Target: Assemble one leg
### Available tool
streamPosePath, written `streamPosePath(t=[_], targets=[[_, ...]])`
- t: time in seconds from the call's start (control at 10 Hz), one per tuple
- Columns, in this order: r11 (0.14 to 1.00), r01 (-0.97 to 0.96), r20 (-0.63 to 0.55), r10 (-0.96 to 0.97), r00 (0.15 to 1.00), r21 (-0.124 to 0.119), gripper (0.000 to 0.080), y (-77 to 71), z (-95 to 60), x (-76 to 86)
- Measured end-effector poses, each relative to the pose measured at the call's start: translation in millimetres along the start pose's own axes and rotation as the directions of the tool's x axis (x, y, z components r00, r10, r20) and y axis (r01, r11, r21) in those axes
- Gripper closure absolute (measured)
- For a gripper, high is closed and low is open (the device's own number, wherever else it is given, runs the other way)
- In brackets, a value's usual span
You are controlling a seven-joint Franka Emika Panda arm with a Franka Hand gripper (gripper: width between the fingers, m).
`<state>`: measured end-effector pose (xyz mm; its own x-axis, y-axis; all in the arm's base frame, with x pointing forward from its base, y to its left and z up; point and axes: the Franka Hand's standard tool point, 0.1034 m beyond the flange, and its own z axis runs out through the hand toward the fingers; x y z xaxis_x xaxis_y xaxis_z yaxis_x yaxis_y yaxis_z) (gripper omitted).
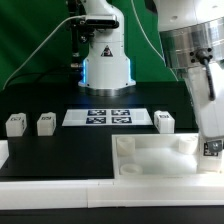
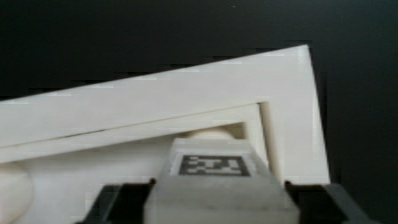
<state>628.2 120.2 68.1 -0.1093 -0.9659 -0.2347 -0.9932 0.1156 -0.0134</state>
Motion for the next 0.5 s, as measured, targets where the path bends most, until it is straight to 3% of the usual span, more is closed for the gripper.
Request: streamPosePath(t=[0.1,0.2,0.3,0.5], targets=[[0.989,0.149,0.001,-0.149,0.989,-0.023,0.0240,4.2,1.3,-2.1],[0.946,0.321,0.000,-0.321,0.947,-0.041,0.0240,6.6,1.6,-2.4],[0.872,0.485,-0.007,-0.486,0.874,-0.060,0.0166,8.1,2.0,-2.9],[0.726,0.684,-0.004,-0.686,0.728,-0.072,0.0154,8.8,2.6,-4.3]])
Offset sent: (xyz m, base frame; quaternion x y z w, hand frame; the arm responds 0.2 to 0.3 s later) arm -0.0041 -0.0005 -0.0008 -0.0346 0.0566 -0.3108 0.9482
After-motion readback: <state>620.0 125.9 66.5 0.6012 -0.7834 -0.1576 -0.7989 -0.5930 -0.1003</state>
